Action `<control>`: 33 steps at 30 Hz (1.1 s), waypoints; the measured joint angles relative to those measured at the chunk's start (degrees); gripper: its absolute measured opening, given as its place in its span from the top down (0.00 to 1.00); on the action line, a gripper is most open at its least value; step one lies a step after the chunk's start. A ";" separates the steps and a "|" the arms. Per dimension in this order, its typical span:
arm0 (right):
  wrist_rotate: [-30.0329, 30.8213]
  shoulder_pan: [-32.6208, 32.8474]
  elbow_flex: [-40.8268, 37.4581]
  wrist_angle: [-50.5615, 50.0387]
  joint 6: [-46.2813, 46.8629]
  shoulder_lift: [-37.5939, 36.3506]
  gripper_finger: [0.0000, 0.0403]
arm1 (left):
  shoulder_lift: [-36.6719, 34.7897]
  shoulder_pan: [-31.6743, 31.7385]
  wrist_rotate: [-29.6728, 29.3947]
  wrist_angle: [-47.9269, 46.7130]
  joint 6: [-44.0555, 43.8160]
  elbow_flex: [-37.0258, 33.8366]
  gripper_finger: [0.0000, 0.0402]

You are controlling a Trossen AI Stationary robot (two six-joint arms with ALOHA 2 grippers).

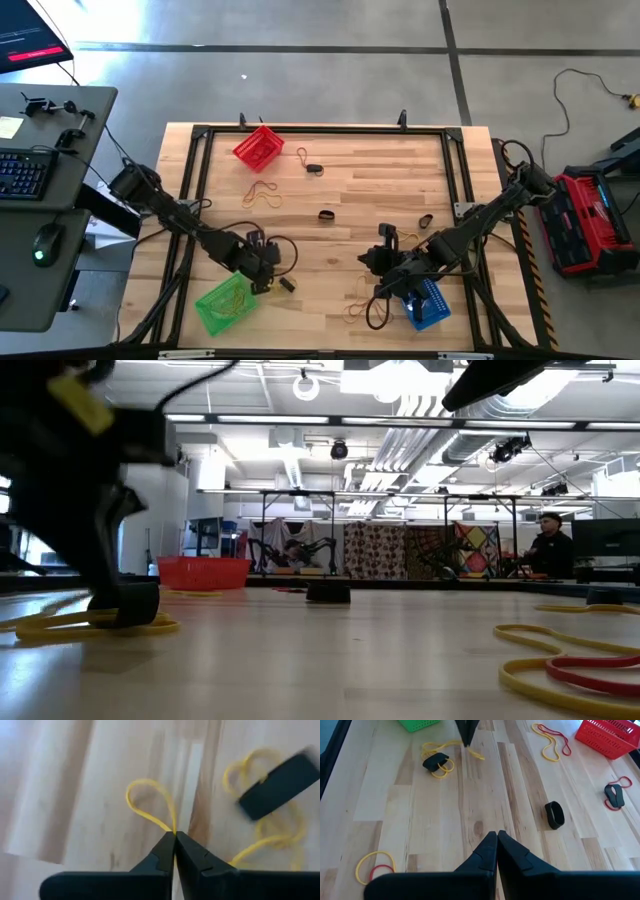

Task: Sort rubber bands into baskets
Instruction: Put the yellow rubber band into the green basket

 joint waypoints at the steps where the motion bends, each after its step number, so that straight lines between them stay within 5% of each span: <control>1: 0.00 0.00 0.00 0.00 0.00 0.01 1.00 | -0.81 -0.15 -0.99 -0.93 0.02 0.83 0.99; 17: 0.09 0.00 0.00 0.18 0.15 0.26 1.00 | -14.04 -7.33 -4.25 -9.45 15.52 8.57 1.00; 33: 0.72 -0.11 0.00 0.63 -0.46 0.26 1.00 | -18.45 -20.20 0.26 -19.83 -4.24 10.93 1.00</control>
